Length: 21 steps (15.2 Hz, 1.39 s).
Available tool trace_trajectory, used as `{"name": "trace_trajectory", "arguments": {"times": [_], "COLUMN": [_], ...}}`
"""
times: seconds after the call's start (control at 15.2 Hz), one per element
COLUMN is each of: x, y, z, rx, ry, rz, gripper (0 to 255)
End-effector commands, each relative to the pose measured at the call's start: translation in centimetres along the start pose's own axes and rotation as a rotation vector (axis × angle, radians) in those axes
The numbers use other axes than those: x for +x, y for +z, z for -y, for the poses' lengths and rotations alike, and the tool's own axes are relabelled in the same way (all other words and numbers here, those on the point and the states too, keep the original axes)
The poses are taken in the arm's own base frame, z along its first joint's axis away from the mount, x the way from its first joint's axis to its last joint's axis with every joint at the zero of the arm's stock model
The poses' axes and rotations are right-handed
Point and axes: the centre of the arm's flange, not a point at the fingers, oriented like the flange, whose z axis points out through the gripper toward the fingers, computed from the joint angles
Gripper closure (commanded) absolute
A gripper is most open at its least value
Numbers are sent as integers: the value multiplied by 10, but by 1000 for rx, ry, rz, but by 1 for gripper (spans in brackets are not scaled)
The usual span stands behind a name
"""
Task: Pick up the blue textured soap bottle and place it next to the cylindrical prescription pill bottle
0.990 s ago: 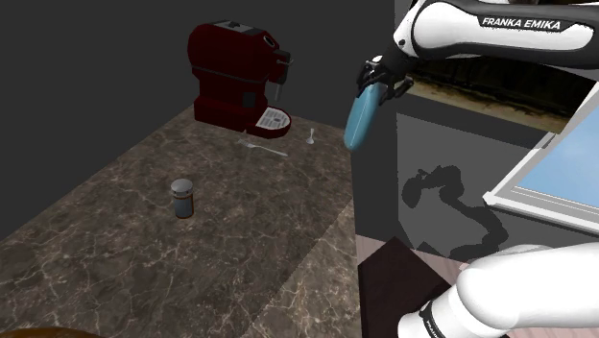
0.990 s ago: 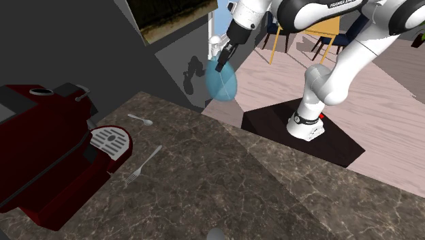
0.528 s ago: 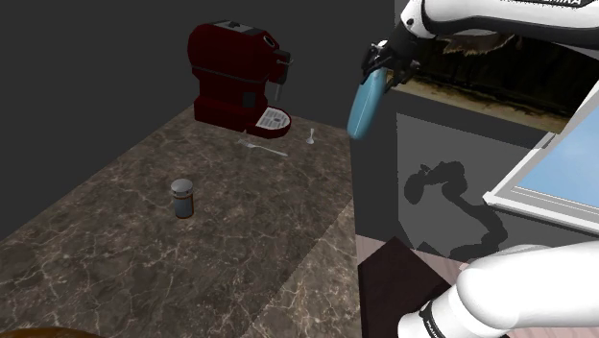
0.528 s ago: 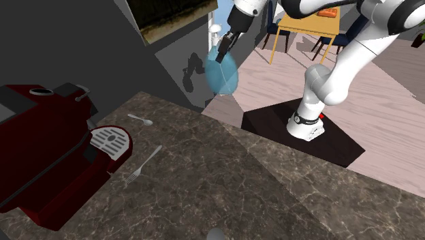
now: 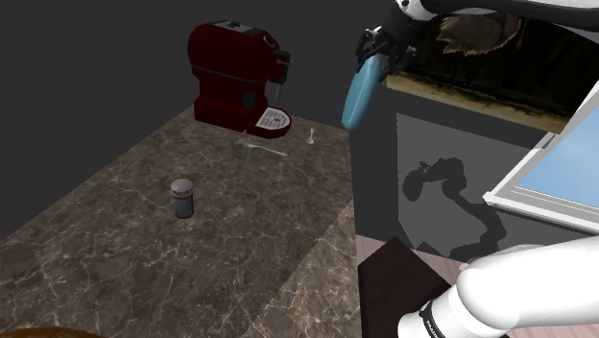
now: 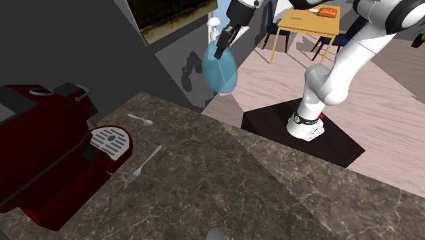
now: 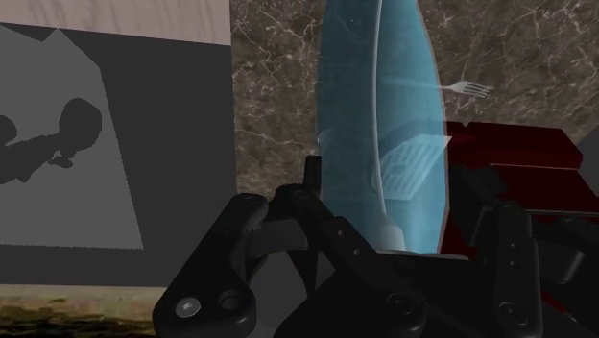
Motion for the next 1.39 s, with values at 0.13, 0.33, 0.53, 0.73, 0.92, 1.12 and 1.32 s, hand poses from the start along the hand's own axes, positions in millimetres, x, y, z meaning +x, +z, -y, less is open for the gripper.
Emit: {"name": "trace_trajectory", "arguments": {"times": [0.13, 0.33, 0.53, 0.73, 0.92, 1.12, 1.32], "x": [-10, -17, -25, -32, -40, -47, -55], "y": [-1, 1, 2, 3, 5, 6, 8], "z": [51, 90, 128, 167, 206, 245, 284], "rx": [1, 1, 1, 1, 1, 1, 1], "ry": [1, 1, 1, 1, 1, 1, 1], "rz": [-1, -1, -1, -1, -1, -1, -1], "gripper": [255, 255, 255, 255, 255, 255, 255]}}
